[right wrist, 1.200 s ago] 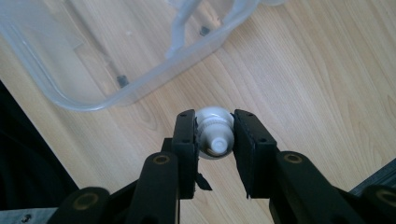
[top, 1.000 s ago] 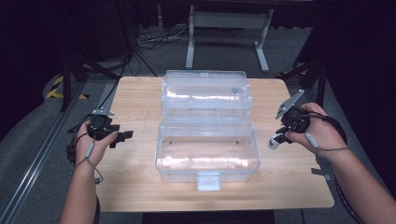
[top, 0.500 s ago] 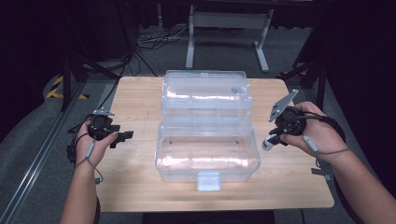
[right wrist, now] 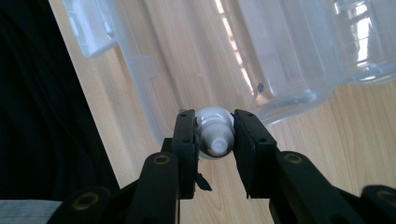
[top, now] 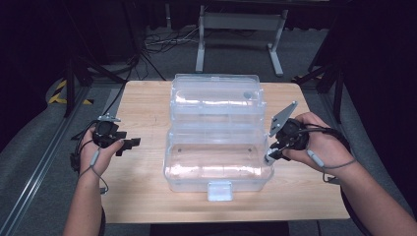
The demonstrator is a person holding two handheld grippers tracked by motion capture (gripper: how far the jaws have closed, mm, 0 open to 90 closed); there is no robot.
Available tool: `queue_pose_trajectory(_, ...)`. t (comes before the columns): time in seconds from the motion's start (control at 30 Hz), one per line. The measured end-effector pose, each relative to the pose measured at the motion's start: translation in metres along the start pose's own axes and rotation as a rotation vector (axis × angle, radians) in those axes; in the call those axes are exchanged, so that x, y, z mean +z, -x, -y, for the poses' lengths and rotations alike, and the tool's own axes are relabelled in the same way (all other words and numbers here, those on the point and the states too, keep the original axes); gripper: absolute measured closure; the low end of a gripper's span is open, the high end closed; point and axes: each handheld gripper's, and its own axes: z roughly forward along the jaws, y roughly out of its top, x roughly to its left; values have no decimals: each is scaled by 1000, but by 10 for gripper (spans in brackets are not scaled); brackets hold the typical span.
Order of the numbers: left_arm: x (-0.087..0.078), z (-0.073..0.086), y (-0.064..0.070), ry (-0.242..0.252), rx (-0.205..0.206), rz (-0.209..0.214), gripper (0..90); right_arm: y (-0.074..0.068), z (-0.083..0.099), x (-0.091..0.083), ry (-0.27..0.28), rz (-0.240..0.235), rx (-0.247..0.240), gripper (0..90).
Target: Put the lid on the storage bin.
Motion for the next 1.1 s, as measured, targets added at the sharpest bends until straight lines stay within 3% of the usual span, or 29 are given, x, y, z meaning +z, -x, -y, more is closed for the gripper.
queue_pose_trajectory(0.57, 1, 0, 0, -6, 0, -1, 328, -6, -9, 37, -53, -43, -86, 713)
queue_pose_trajectory(1.1, 2, 0, -1, -8, 2, 2, 328, -9, -14, 68, -98, -83, -133, 712)
